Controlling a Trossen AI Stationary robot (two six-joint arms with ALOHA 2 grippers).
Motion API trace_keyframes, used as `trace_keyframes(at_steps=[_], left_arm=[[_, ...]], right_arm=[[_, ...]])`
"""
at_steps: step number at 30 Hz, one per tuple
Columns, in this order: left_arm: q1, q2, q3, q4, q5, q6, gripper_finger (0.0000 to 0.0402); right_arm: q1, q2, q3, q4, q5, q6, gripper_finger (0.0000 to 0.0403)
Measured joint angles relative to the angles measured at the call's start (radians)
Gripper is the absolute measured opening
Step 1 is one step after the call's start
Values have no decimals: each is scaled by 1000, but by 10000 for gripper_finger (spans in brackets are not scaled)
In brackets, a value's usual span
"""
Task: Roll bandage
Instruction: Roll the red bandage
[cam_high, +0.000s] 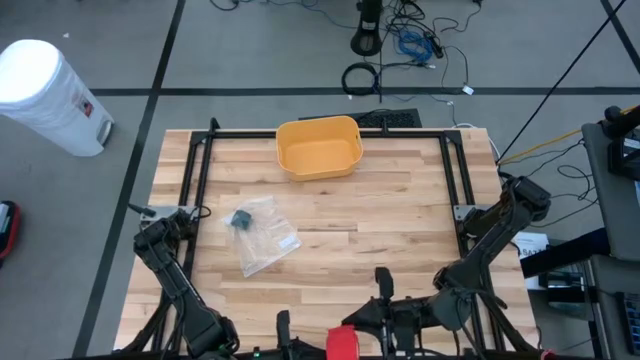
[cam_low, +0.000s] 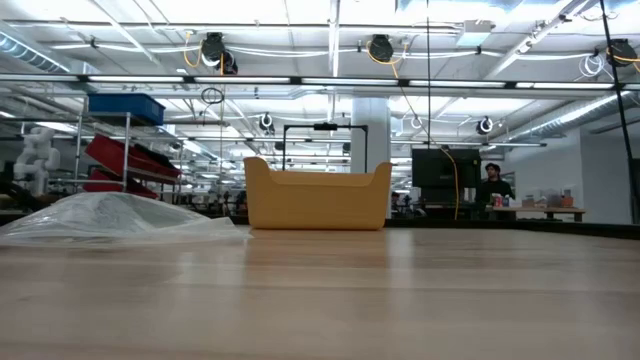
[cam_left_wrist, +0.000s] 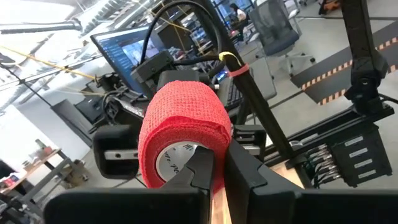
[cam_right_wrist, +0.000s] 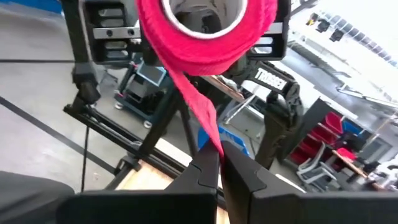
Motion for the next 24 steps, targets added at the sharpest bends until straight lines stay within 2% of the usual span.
trace_keyframes(at_steps=[14, 17, 24], left_arm=[[-7, 1, 0, -20, -32, -3, 22], [-7, 1, 0, -22, -67, 0, 22], [-7, 1, 0, -28, -159, 24, 22]], right_arm=[[14, -10, 0, -9, 11, -2, 0], [23, -10, 0, -27, 11, 30, 4], [66, -39, 0, -71, 7, 153, 69]])
